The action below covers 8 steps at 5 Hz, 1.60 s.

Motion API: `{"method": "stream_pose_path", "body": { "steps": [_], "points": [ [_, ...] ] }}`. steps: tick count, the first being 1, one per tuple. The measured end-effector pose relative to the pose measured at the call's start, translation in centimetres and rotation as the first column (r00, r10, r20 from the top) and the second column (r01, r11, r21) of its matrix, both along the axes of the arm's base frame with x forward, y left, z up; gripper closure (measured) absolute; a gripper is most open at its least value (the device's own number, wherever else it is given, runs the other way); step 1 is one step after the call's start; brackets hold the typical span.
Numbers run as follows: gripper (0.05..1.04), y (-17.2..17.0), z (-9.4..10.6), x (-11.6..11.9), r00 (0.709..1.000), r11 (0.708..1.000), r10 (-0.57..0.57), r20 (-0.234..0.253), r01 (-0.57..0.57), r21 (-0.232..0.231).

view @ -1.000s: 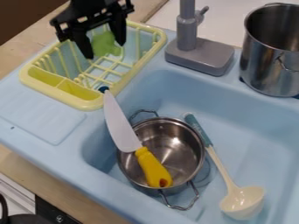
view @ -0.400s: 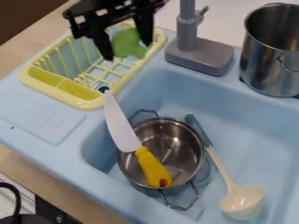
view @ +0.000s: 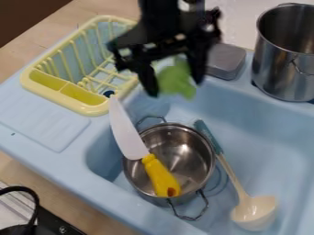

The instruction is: Move the broccoli in the silver pot

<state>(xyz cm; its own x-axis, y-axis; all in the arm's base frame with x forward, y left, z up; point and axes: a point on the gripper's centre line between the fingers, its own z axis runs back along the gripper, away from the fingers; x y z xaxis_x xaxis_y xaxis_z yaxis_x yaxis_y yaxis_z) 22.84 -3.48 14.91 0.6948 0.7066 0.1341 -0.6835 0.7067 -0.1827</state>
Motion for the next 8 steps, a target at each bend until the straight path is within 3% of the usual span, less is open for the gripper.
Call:
{"method": "stream_pose_path", "body": {
  "steps": [1,2,4,6,7,8],
  "points": [
    [0.372,-2.7,-2.4,-0.7,0.997,0.998,-0.07,-0.044,0.07,0.0],
    [0.372,-4.4,-4.2,-1.3,0.991,0.993,-0.107,-0.085,0.11,0.031],
    [0.372,-4.8,-5.6,-2.6,0.986,0.99,-0.128,-0.107,0.133,0.05],
    [0.372,-3.0,-5.2,-3.7,0.994,0.996,-0.076,-0.076,0.08,0.046],
    [0.372,-3.1,-6.4,-3.1,0.992,0.993,-0.094,-0.088,0.099,0.063],
    [0.325,-3.2,-6.4,-2.5,0.994,0.993,-0.098,-0.054,0.101,0.059]
  ]
}}
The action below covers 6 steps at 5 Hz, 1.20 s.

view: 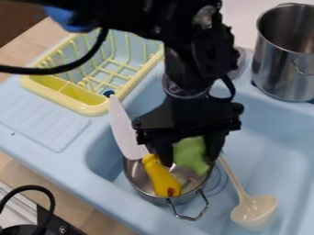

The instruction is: Move the broccoli in the silver pot

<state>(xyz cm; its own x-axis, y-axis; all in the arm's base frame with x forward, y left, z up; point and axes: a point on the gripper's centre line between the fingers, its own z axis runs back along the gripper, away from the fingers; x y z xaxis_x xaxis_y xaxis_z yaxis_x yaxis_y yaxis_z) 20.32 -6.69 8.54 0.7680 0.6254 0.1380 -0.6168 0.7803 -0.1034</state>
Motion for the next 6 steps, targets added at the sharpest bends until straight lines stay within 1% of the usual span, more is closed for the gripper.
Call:
{"method": "stream_pose_path", "body": {
  "steps": [1,2,4,5,6],
  "points": [
    [0.125,0.0,0.2,0.2,1.0,1.0,-0.009,0.013,0.009,-0.02],
    [0.098,0.1,1.4,0.1,0.998,0.999,0.0,0.062,0.002,-0.036],
    [0.098,0.4,3.1,-0.8,0.995,0.999,0.02,0.1,-0.017,-0.031],
    [0.098,0.4,3.6,-1.5,0.996,0.998,0.045,0.072,-0.042,-0.04],
    [0.098,0.3,4.0,-1.4,0.998,0.996,0.063,0.024,-0.061,-0.069]
  ]
}}
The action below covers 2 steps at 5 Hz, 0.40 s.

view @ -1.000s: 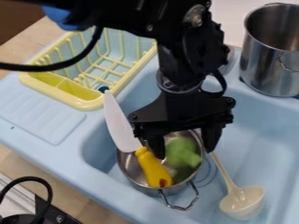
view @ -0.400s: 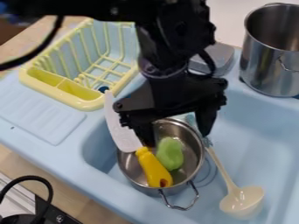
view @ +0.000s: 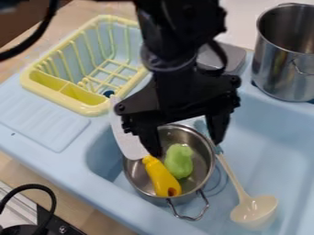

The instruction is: Move the broccoli in the silver pot

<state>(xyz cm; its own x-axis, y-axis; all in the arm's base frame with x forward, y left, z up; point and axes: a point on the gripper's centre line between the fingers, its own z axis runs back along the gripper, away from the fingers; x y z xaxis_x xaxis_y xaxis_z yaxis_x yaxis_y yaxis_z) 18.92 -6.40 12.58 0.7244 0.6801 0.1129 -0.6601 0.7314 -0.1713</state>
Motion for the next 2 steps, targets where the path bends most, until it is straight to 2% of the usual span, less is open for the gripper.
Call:
{"method": "stream_pose_path", "body": {
  "steps": [1,2],
  "points": [
    [0.098,0.2,0.0,0.6,1.0,1.0,-0.023,-0.003,0.023,-0.002],
    [0.098,-1.1,-0.4,2.5,0.984,0.984,-0.178,-0.02,0.179,0.022]
  ]
}}
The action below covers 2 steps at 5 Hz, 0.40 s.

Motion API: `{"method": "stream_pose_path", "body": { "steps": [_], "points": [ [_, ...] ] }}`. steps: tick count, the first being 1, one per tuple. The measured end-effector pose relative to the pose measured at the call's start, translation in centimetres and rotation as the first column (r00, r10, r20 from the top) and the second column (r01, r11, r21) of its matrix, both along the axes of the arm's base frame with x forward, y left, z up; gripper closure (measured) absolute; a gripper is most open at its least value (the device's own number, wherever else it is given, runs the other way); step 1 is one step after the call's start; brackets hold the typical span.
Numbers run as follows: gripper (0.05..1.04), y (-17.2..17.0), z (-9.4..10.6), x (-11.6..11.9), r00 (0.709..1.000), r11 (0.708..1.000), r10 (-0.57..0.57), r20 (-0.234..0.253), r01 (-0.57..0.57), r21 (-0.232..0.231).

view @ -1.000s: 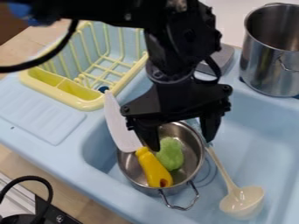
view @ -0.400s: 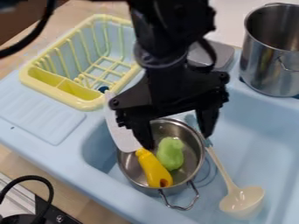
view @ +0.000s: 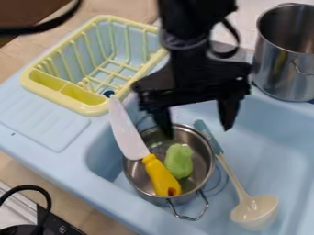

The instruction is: Move the broccoli in the silver pot

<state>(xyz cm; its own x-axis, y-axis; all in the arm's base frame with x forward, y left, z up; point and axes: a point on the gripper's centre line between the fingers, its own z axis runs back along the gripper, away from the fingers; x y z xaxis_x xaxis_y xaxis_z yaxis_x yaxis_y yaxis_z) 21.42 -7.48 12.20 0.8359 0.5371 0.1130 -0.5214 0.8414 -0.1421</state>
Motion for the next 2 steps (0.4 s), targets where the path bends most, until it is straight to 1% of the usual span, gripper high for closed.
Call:
{"method": "stream_pose_path", "body": {
  "steps": [1,2],
  "points": [
    [0.098,-1.2,-0.1,1.9,0.99,0.989,-0.144,-0.008,0.144,0.022],
    [0.098,-1.2,-0.3,3.2,0.969,0.969,-0.246,0.002,0.246,0.028]
  ]
}}
